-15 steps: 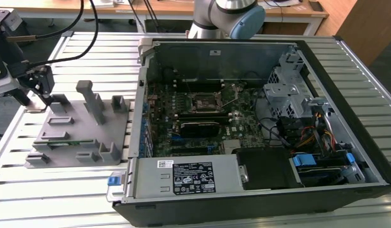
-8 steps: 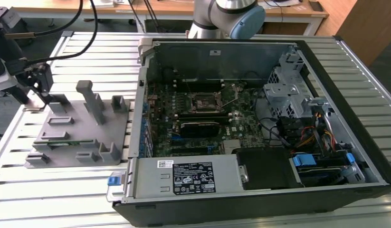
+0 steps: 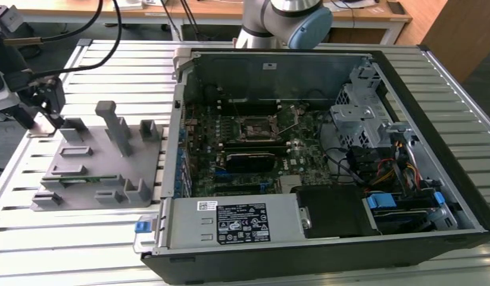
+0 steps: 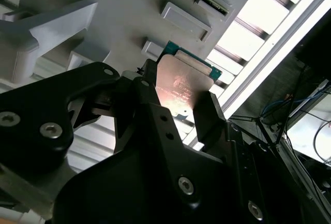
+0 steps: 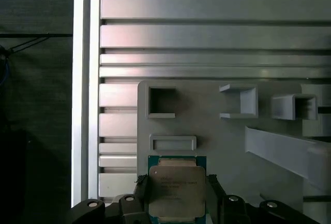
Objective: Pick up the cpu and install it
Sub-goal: 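Pick up the cpu and move it towards the insertion slot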
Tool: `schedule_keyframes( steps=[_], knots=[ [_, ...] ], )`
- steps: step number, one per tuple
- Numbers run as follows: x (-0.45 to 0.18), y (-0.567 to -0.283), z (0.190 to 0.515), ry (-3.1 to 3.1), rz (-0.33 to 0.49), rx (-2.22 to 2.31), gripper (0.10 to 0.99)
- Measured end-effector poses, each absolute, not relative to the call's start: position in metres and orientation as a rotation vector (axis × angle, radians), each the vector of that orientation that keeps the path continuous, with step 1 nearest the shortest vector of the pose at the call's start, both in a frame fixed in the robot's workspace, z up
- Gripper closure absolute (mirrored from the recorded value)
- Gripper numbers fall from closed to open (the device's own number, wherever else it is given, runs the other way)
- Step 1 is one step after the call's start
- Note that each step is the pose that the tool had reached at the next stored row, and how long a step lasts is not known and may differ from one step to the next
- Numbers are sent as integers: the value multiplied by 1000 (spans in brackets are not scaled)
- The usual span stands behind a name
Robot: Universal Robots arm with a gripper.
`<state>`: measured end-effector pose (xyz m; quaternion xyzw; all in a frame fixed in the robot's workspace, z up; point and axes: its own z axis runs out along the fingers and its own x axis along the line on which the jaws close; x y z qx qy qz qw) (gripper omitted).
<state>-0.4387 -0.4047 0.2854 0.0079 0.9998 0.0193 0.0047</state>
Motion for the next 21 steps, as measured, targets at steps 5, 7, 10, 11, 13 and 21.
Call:
schedule_keyframes(
  steps=[5,7,10,11,13,21],
  knots=[
    [-439,-405,288,3132,60,25,561],
    [-439,-405,289,3132,60,25,561],
    [-439,-405,291,3131,60,25,561],
    [-439,-405,291,3131,60,25,561],
    [-439,-405,292,3131,60,25,561],
    [-439,-404,299,3132,60,25,561]
  ],
)
